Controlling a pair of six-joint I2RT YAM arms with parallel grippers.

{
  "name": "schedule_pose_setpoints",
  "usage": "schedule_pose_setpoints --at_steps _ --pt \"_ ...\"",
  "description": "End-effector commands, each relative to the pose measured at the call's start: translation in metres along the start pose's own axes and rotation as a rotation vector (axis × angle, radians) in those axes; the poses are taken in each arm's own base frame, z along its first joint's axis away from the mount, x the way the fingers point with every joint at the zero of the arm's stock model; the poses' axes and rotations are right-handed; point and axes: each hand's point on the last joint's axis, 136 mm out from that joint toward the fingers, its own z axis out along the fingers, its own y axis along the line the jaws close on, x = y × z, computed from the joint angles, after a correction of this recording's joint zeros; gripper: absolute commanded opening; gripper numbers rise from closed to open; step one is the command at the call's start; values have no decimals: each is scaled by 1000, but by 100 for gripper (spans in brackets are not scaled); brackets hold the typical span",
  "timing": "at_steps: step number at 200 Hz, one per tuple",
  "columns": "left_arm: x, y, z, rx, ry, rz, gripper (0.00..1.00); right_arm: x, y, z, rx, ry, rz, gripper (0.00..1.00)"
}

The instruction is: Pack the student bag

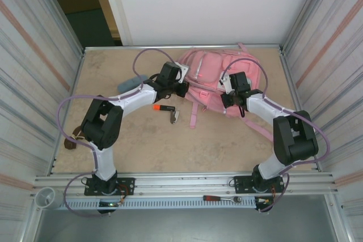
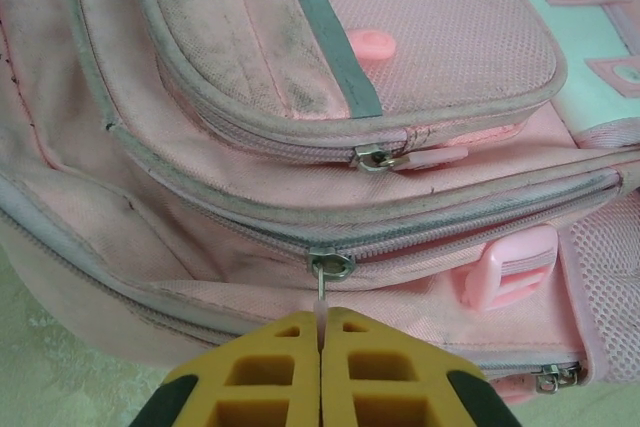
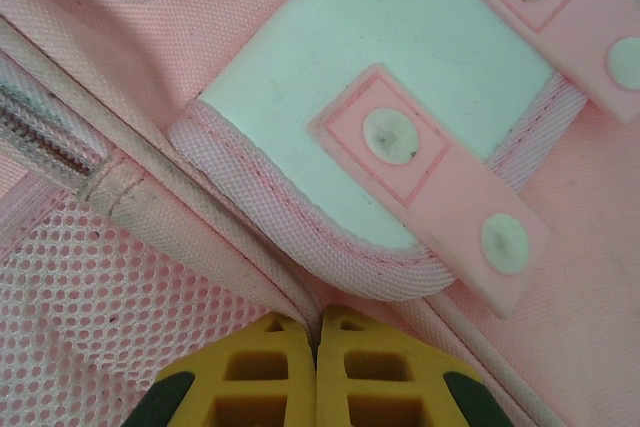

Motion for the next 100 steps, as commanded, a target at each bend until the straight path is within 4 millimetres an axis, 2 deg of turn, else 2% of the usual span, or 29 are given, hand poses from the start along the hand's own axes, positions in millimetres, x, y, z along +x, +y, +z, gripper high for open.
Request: schedule_pose_setpoints --at_steps 1,41,100 --pt "-2 0 -12 11 9 -1 0 -10 -14 -15 46 -37 90 1" --pt "6 0 0 18 37 -1 0 -10 -8 -13 15 -31 108 7" --pt "24 7 30 6 113 25 0 -1 2 3 -10 4 104 5"
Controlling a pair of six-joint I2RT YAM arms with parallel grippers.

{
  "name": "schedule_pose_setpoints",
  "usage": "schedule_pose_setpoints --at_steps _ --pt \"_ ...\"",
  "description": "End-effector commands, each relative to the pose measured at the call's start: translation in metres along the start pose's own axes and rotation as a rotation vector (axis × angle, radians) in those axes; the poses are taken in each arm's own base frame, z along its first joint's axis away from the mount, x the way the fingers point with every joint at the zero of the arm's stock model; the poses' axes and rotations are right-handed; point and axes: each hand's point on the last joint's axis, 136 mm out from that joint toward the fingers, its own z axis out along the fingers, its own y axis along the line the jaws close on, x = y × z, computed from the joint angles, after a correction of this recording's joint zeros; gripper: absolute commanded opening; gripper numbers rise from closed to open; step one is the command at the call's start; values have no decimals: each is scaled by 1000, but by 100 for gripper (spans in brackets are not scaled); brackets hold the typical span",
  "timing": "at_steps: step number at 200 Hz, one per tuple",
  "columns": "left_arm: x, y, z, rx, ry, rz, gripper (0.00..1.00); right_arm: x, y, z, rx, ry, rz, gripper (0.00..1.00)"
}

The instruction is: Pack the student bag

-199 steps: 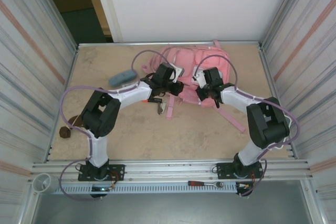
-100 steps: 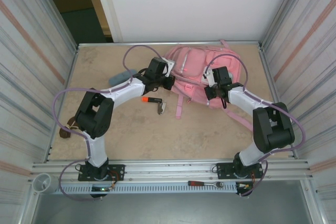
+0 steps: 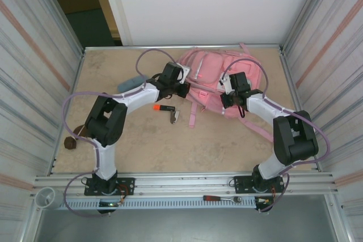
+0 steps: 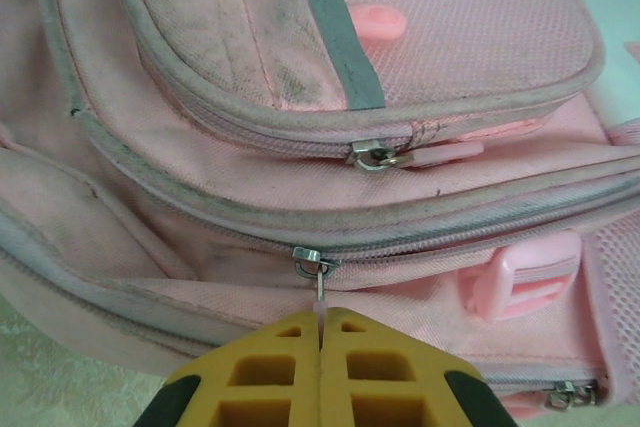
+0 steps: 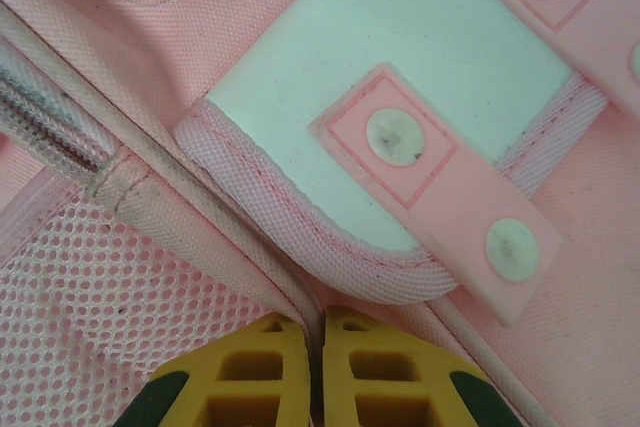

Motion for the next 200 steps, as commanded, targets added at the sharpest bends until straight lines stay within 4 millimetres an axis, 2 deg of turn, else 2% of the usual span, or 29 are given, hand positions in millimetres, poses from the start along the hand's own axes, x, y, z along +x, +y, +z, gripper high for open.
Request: schedule_pose_setpoints --at_steps 1,63,102,104,109,200 --pt "13 6 11 -5 64 23 0 -4 -3 2 19 -6 72 5" --pt "32 8 32 -5 126 17 5 -2 1 7 8 2 59 3" --pt "38 9 34 -10 143 23 8 -1 1 7 7 6 57 3" --pt "46 10 40 -11 163 22 8 -1 1 7 7 7 57 3" --pt "50 11 43 -14 174 22 8 -1 1 7 7 5 57 3" --pt "73 18 52 -48 226 32 13 0 2 9 2 10 59 3"
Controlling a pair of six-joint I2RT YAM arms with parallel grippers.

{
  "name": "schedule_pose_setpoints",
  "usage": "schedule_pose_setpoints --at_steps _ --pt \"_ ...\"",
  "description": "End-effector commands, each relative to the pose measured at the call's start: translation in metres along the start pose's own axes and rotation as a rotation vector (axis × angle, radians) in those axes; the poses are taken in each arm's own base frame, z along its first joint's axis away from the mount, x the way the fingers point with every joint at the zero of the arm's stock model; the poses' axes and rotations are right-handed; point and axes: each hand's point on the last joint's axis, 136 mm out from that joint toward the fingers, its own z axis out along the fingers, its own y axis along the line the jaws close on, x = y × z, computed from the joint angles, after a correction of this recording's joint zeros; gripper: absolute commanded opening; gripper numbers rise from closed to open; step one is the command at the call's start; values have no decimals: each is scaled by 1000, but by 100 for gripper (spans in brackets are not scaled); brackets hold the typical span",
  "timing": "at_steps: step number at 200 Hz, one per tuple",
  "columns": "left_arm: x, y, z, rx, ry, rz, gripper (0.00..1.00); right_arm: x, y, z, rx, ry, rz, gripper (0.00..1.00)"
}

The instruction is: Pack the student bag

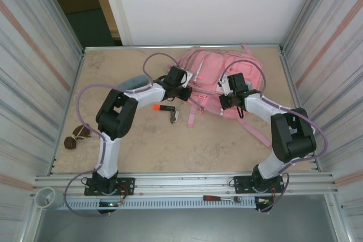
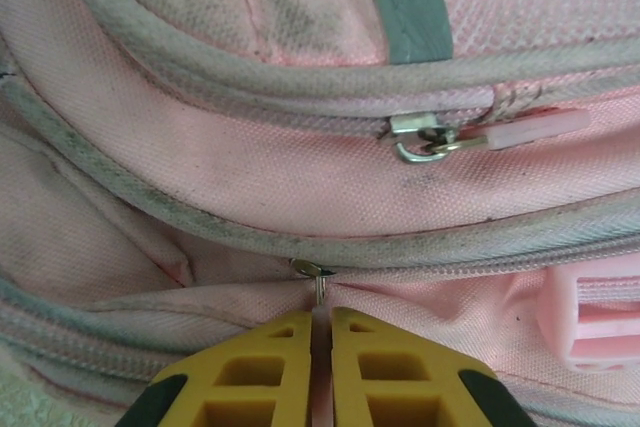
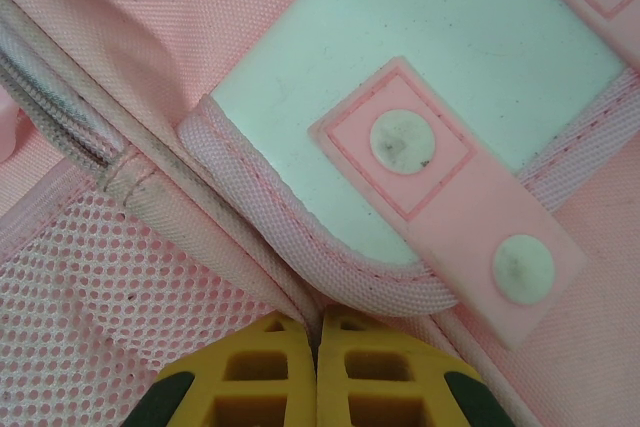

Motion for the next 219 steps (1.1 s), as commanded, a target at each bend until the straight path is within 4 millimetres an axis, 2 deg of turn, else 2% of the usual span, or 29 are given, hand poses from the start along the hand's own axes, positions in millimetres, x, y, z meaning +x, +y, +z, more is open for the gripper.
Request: schedule_pose_setpoints --at_steps 1,114,129,141,155,161,182,205,219 --pt "43 8 15 -32 135 9 13 -8 -4 0 12 -20 66 3" --pt "62 12 23 -40 181 13 15 -7 -6 4 16 -13 70 3" --pt "63 12 21 -42 182 16 10 -7 -9 3 28 -13 70 3" --pt "59 11 15 -40 163 22 0 -7 -13 2 44 -12 73 3" --pt "51 10 6 -30 123 22 0 -6 -20 -1 76 -10 72 3" --pt "37 8 -7 -22 79 23 0 -6 -23 -2 94 -8 69 3" --pt "19 13 -29 -22 8 6 0 -3 -38 -7 171 10 72 3" --pt "8 21 -45 -75 -25 39 0 -1 -50 -14 237 28 75 4" --pt "5 18 -51 -71 -33 61 0 -5 -49 -18 232 18 68 7"
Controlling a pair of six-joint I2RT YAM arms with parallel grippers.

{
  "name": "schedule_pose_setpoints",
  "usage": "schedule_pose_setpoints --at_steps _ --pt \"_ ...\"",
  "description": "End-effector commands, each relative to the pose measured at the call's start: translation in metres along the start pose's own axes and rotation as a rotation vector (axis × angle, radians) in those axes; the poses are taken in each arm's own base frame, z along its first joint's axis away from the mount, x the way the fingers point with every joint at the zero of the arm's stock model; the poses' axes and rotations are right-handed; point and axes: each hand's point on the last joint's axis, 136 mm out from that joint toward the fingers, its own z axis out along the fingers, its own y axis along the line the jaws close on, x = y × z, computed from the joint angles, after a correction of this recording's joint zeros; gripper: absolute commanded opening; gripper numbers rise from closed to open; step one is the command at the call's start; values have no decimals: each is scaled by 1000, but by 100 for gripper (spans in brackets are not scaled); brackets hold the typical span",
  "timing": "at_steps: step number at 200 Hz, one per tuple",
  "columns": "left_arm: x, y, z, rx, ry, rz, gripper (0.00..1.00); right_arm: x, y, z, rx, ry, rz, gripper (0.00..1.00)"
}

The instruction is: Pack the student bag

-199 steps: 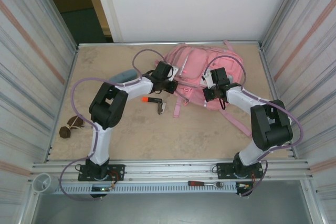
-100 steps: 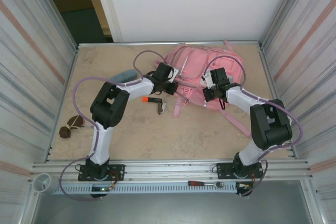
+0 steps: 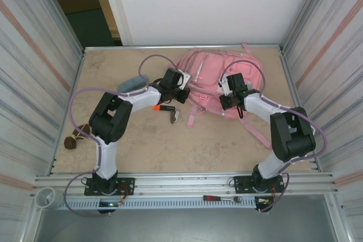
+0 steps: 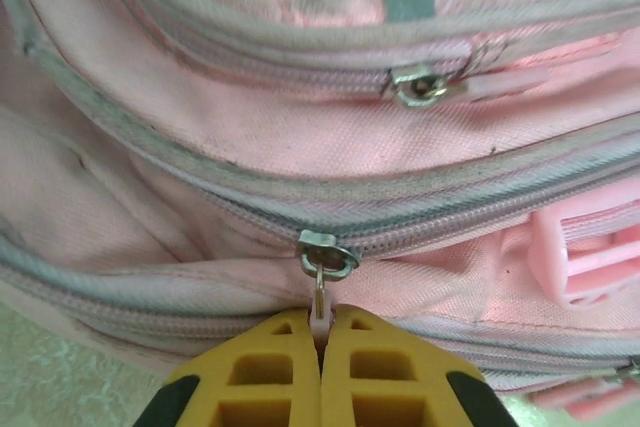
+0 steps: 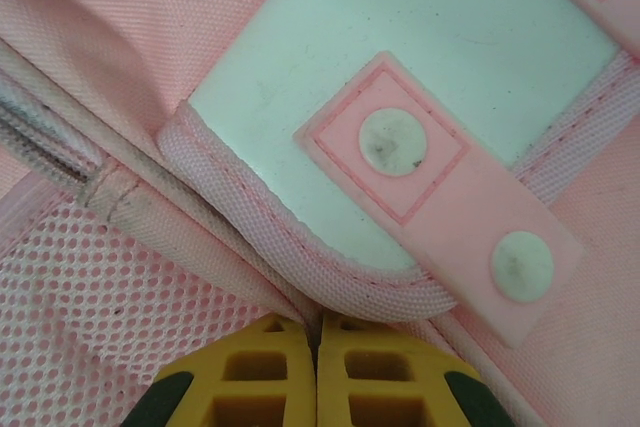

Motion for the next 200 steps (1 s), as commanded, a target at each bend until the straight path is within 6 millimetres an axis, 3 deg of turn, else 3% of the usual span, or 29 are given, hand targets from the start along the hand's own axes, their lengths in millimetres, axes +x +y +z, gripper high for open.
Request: schedule_pose_setpoints --at_steps 1,26,46,83,137,182,200 --pt "3 18 -25 -74 26 22 0 -9 -40 -18 176 -10 72 7" --pt "-10 -6 -36 57 -8 6 0 -26 -22 -31 107 -80 41 19" --pt "-24 -31 -50 187 -50 -5 0 -45 10 -47 18 -191 -49 36" --pt "-38 -52 -65 300 -85 19 0 -67 67 -58 -155 -340 -177 49" --pt "-43 -58 -66 336 -86 27 0 -97 98 -34 -215 -374 -273 51" --pt "-46 -59 -67 342 -96 25 0 -88 107 -10 -245 -318 -296 47" --pt "-48 -57 -68 330 -103 23 0 -81 105 -3 -227 -294 -302 38"
